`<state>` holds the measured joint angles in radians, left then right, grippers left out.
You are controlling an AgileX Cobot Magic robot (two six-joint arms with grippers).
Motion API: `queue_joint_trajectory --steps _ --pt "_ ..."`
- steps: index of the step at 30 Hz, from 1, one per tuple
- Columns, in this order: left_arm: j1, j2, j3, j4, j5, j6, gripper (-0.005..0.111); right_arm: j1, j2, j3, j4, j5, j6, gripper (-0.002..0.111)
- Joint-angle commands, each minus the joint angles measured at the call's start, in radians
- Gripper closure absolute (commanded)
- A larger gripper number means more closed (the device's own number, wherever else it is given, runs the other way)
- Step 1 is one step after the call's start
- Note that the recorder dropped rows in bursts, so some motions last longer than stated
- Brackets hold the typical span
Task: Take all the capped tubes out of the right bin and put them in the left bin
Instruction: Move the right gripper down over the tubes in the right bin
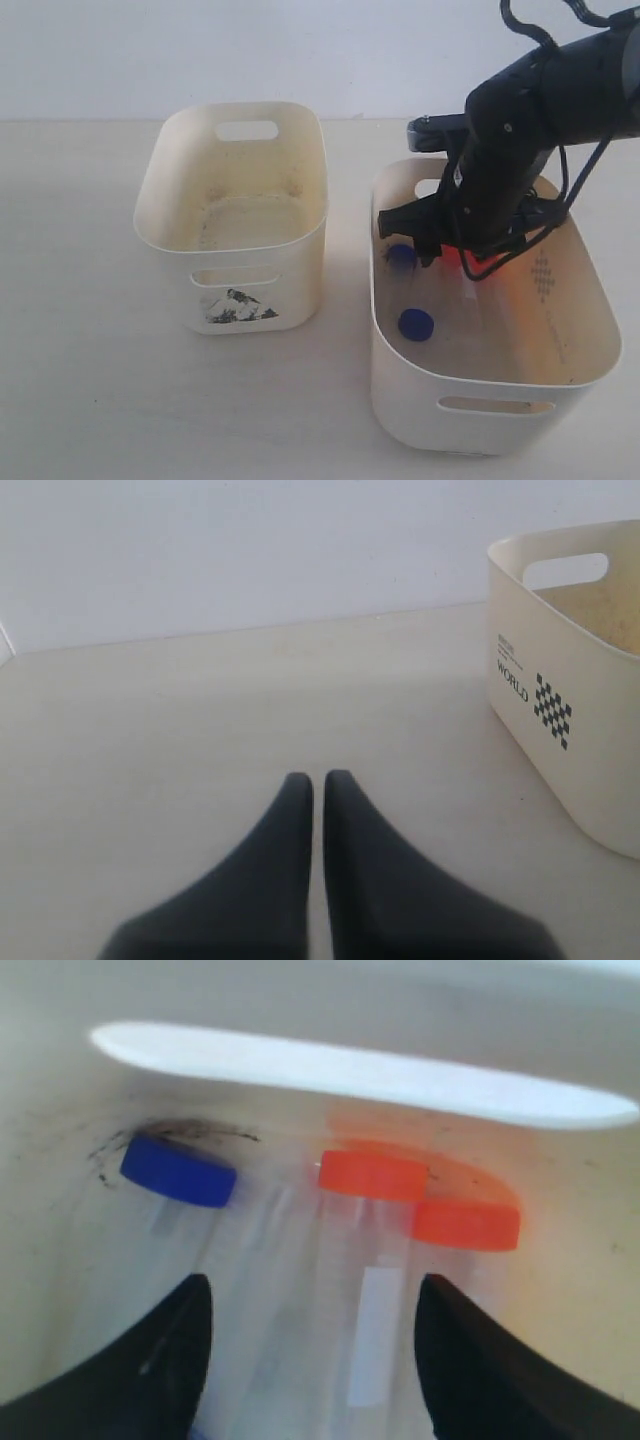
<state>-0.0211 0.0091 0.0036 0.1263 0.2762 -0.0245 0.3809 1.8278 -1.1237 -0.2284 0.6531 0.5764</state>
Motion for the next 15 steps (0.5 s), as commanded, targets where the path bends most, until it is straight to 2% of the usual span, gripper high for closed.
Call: queue_joint_trajectory --steps 1,15 --pt "0.001 -0.002 -0.004 -0.007 -0.015 -0.012 0.102 0.0 -0.005 -0.005 0.074 0.035 0.002 0.05" --pt "0.001 -0.002 -0.004 -0.007 -0.015 -0.012 0.102 0.0 -0.073 -0.005 0.19 0.163 -0.037 0.05"
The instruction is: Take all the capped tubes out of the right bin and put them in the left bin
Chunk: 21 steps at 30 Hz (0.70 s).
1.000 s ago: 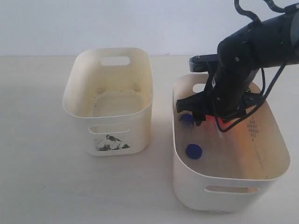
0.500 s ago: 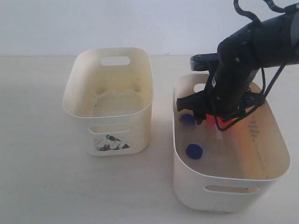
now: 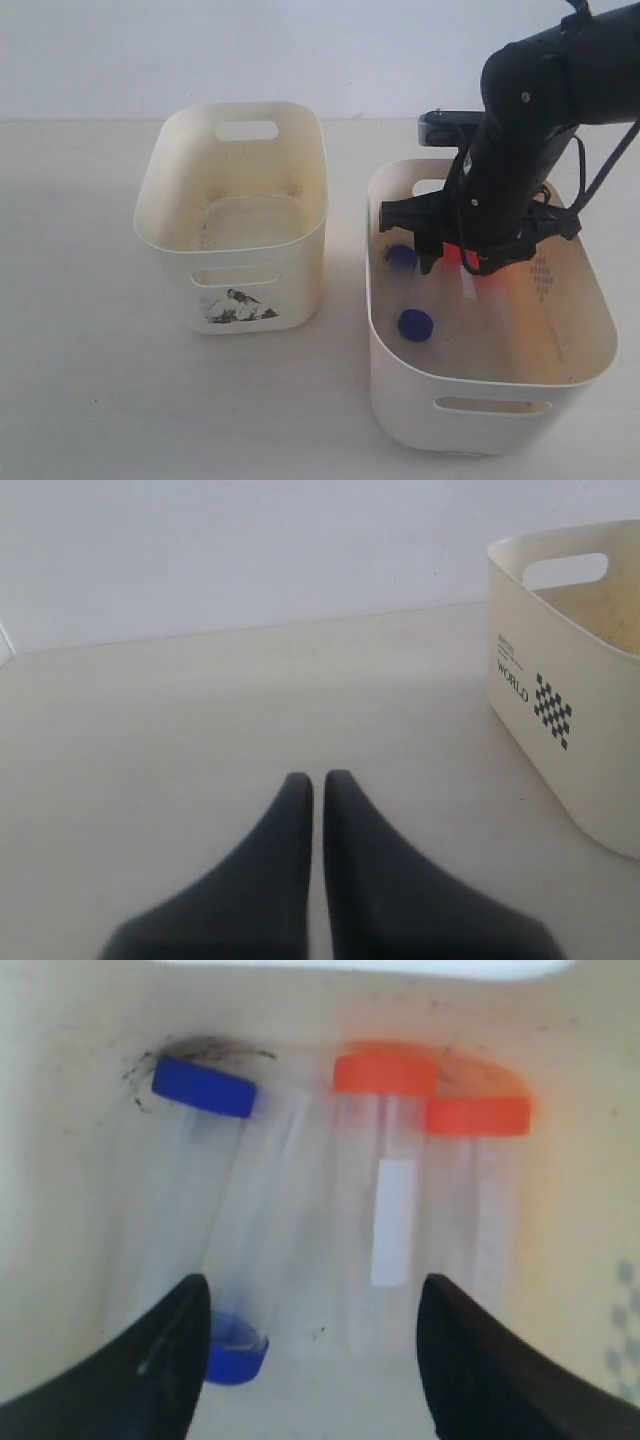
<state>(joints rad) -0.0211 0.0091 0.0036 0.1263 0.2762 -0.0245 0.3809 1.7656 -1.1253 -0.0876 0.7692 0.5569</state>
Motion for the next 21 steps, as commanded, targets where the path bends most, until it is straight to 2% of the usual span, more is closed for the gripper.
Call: queue_joint_trajectory --steps 1,13,21 --pt "0.001 -0.002 -0.004 -0.007 -0.015 -0.012 0.102 0.0 -0.011 -0.003 0.053 0.05 -0.017 0.05" --pt "0.001 -0.002 -0.004 -0.007 -0.015 -0.012 0.102 0.036 0.038 -0.003 0.016 -0.023 0.018 0.05" --pt "0.001 -0.002 -0.004 -0.007 -0.015 -0.012 0.102 0.036 0.052 -0.003 -0.143 -0.036 0.136 0.05"
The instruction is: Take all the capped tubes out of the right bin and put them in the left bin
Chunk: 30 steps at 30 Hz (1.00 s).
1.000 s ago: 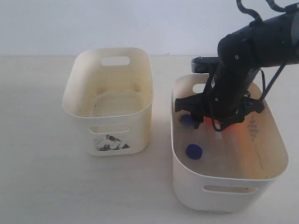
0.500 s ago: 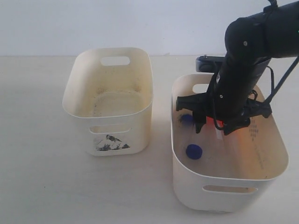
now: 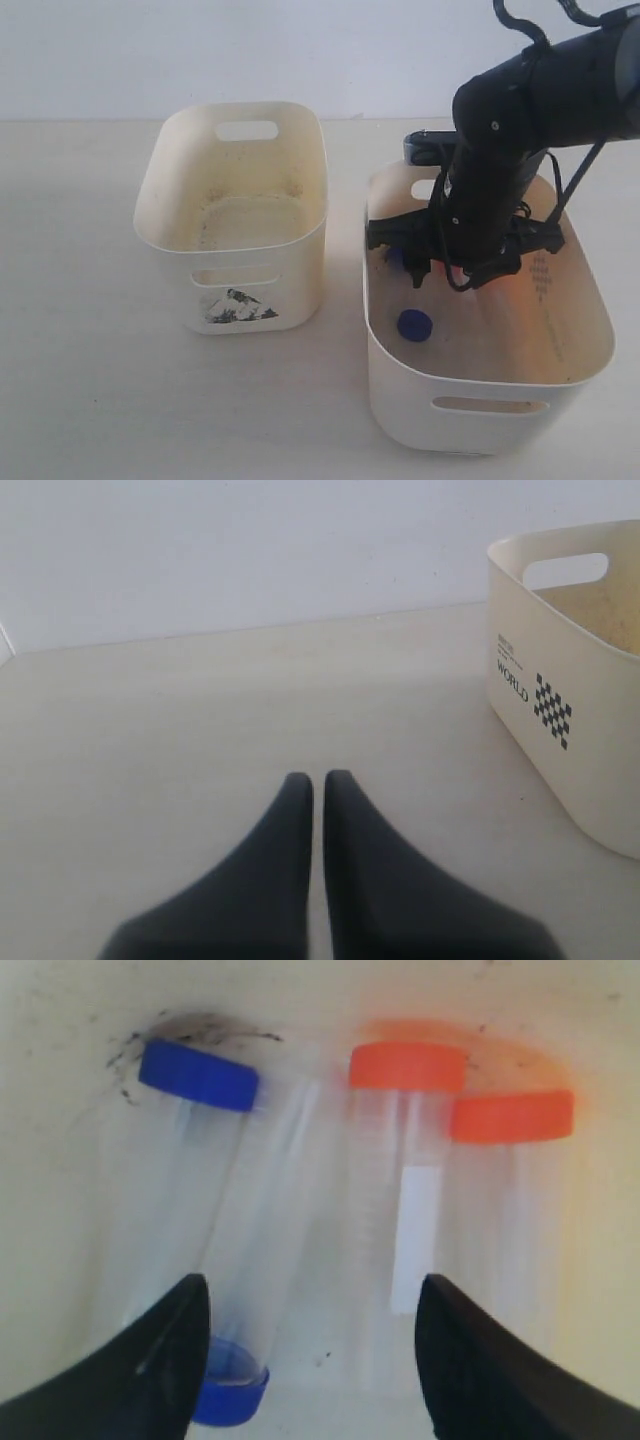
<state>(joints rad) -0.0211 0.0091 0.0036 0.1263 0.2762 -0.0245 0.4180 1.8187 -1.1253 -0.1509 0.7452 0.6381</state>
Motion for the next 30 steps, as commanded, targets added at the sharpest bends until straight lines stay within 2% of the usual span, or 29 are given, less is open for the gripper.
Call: queue_joint_trajectory --steps 1,30 --pt "0.001 -0.002 -0.004 -0.007 -0.015 -0.012 0.102 -0.001 -0.001 -0.003 -0.086 -0.014 0.063 0.05" --pt "0.001 -0.002 -0.004 -0.007 -0.015 -0.012 0.102 -0.001 0.111 -0.003 -0.089 -0.019 0.08 0.05"
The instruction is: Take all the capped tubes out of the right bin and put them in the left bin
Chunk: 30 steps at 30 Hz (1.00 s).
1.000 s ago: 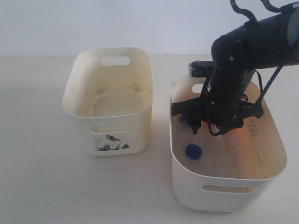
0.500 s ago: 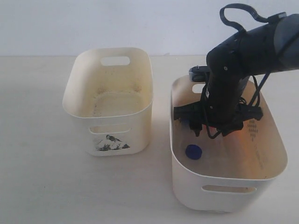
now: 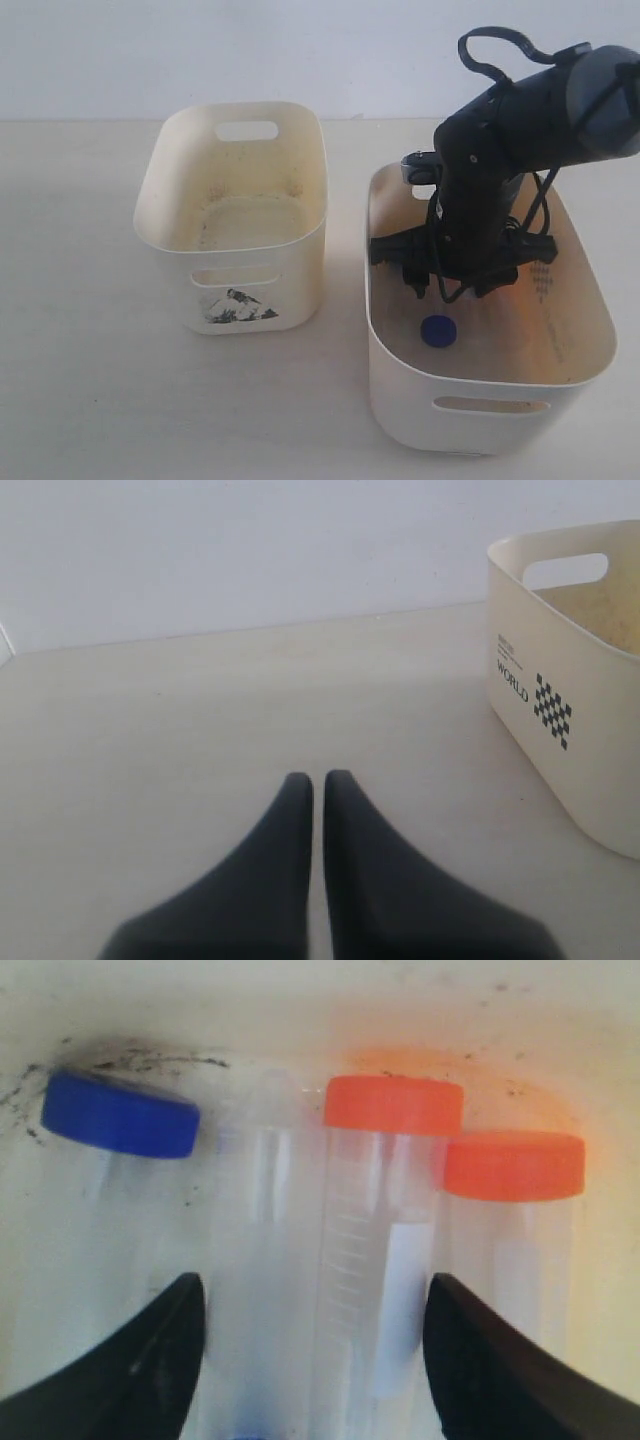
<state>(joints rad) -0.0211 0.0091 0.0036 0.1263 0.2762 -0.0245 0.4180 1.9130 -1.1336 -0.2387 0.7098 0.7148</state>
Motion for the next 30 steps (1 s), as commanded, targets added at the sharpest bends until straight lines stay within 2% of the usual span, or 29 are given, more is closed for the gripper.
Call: queue_joint_trajectory --steps 1,3,8,10,17,25,30 --pt "0.001 -0.002 -0.004 -0.007 -0.015 -0.012 0.102 -0.001 0.016 0.005 -0.001 0.016 0.003 0.051" --pt "0.001 -0.002 -0.004 -0.007 -0.015 -0.012 0.102 -0.001 0.016 0.005 -0.001 0.018 0.003 0.056" --pt "0.001 -0.002 -0.004 -0.007 -0.015 -0.012 0.102 -0.001 0.016 0.005 -0.001 0.02 0.003 0.084" --pt "0.001 -0.002 -0.004 -0.007 -0.015 -0.012 0.102 -0.001 0.016 0.005 -0.001 0.02 0.003 0.089" --pt "0.001 -0.002 -0.004 -0.007 -0.015 -0.012 0.102 -0.001 -0.009 0.005 -0.003 0.017 0.003 0.082" --pt "0.001 -0.002 -0.004 -0.007 -0.015 -0.012 0.102 -0.001 -0.059 0.005 -0.003 0.02 0.003 0.058" --pt "0.001 -0.002 -0.004 -0.007 -0.015 -0.012 0.102 0.001 -0.067 0.005 0.028 0.037 0.003 0.058"
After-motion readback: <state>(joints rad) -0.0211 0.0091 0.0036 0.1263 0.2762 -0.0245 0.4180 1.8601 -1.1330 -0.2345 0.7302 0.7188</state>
